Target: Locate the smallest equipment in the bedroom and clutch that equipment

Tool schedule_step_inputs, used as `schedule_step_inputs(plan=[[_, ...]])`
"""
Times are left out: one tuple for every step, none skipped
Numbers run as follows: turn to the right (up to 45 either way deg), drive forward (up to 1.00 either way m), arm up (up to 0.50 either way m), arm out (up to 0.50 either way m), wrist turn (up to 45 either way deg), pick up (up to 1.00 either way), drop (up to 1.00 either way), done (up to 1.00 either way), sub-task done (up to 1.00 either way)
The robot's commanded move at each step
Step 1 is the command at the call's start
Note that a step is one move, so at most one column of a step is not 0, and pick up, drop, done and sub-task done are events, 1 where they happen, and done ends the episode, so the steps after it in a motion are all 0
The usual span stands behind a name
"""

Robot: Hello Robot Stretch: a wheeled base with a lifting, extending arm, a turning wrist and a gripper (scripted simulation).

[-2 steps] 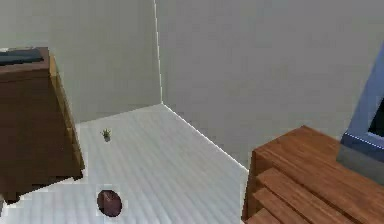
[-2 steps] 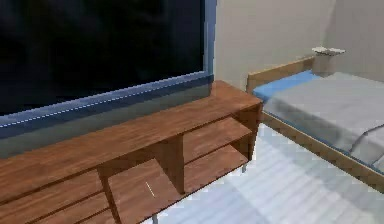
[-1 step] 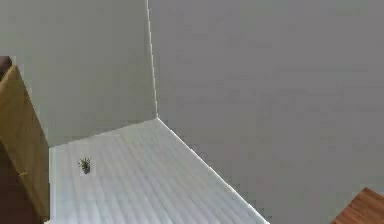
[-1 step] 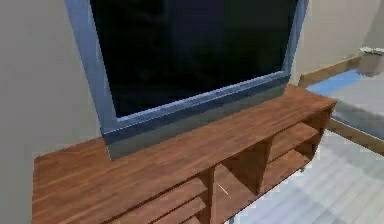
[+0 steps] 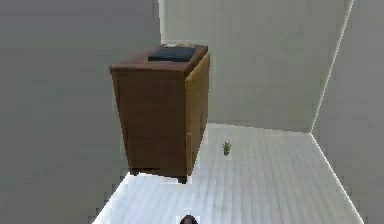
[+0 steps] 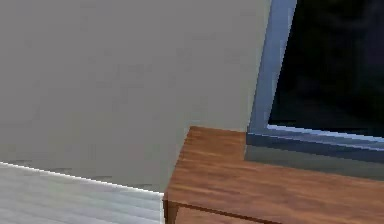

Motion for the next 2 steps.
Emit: schedule_step_inputs(plan=[[-45.0, 0.0, 0.0, 0.0, 0.0, 0.0, 0.0, 0.0, 0.0], [-39.0, 0.0, 0.0, 0.0, 0.0, 0.0, 0.0, 0.0, 0.0]])
